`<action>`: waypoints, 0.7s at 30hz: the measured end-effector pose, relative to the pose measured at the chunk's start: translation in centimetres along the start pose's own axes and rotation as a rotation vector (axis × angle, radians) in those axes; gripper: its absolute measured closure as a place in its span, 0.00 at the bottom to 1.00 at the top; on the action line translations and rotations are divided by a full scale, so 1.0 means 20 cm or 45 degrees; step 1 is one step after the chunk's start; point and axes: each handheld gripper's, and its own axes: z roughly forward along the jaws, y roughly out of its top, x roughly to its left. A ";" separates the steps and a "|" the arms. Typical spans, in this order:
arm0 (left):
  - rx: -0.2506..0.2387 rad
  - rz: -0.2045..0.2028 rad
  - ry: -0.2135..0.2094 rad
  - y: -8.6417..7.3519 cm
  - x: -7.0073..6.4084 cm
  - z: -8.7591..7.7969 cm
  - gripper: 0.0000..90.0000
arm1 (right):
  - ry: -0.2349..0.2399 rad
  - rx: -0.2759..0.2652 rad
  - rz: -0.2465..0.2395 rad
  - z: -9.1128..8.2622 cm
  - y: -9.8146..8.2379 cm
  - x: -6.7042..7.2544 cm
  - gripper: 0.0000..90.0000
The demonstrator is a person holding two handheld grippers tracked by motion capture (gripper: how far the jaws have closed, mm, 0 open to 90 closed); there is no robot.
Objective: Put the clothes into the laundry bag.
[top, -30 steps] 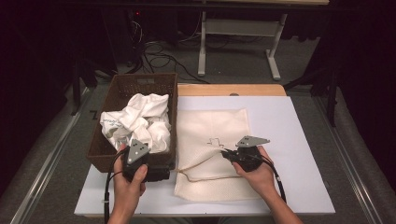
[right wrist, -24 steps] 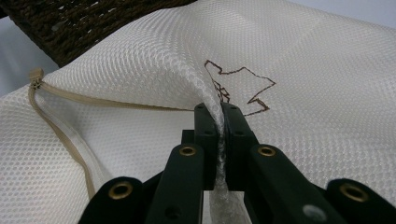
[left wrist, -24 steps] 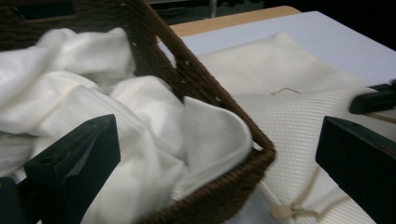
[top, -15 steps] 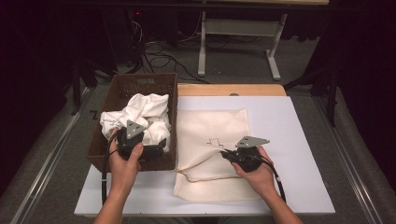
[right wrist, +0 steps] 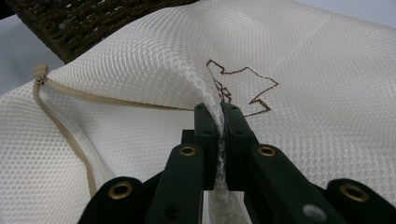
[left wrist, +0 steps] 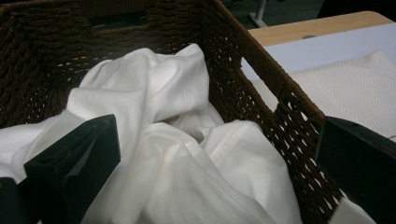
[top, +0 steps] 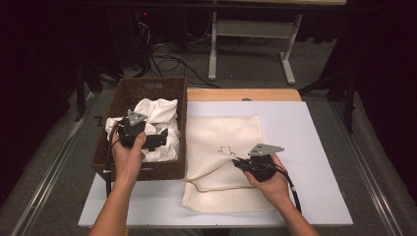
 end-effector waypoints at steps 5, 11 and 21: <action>0.094 -0.070 -0.044 0.03 0.05 0.05 0.00 | -0.001 0.003 -0.004 0.00 0.00 0.00 0.97; 0.121 -0.059 0.011 0.07 0.09 0.07 0.00 | 0.001 0.002 -0.010 0.00 0.00 0.01 0.97; 0.283 -0.202 0.087 0.05 0.22 0.20 0.00 | 0.016 0.006 -0.013 0.00 0.00 0.00 0.97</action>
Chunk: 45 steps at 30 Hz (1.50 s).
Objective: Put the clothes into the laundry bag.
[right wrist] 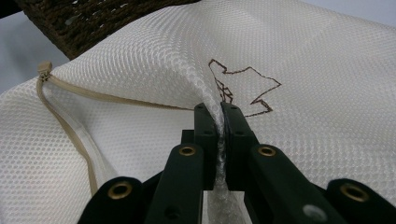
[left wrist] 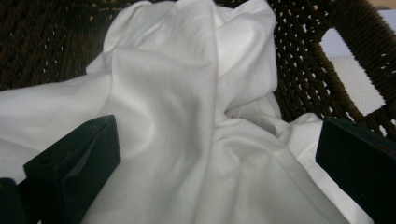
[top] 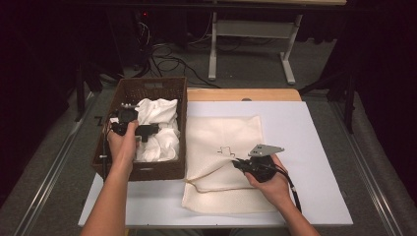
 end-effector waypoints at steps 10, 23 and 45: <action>0.421 0.033 -0.045 0.01 0.00 0.21 0.00 | 0.019 0.000 -0.034 0.00 0.00 0.02 0.97; 0.484 0.107 -0.024 -0.03 -0.04 0.31 0.00 | 0.018 0.002 -0.038 0.00 -0.01 0.02 0.97; 0.534 0.119 -0.461 0.01 -0.08 0.25 0.77 | 0.003 0.003 -0.053 0.00 -0.01 0.03 0.97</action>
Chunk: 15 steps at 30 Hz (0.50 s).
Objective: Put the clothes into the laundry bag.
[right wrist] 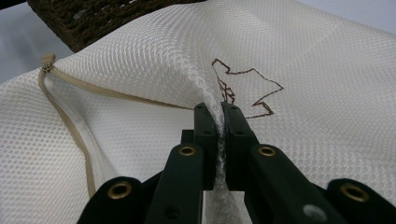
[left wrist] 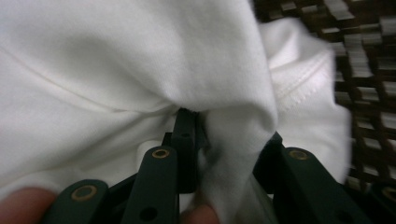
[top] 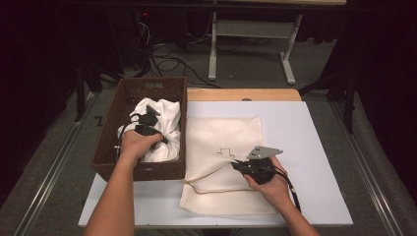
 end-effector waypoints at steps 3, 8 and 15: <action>-0.089 -0.025 -0.102 0.00 0.03 -0.07 0.71 | 0.003 0.000 0.002 0.00 0.00 -0.01 0.97; -0.208 -0.068 0.019 0.00 0.07 -0.17 0.24 | 0.000 0.010 0.004 0.00 0.00 0.00 0.97; -0.203 -0.154 0.362 -0.04 0.15 -0.25 0.05 | 0.005 0.010 0.006 0.01 0.00 -0.01 0.96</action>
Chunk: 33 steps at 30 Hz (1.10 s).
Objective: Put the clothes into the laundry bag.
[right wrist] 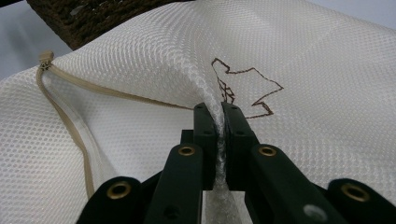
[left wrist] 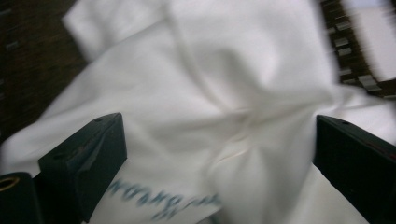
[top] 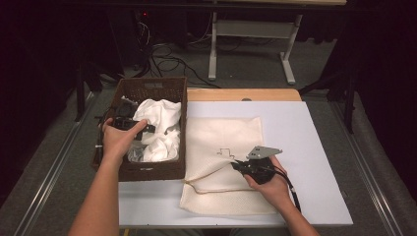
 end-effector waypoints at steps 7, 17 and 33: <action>0.149 -0.074 0.168 -0.04 0.04 0.10 0.00 | 0.000 0.000 0.002 0.00 0.00 0.00 0.96; 0.269 -0.081 -0.087 -0.05 0.04 0.16 0.67 | 0.002 0.004 0.002 0.00 -0.01 0.00 0.96; 0.102 0.208 -0.364 0.04 -0.33 0.05 0.85 | 0.001 0.014 -0.005 0.02 -0.01 0.00 0.96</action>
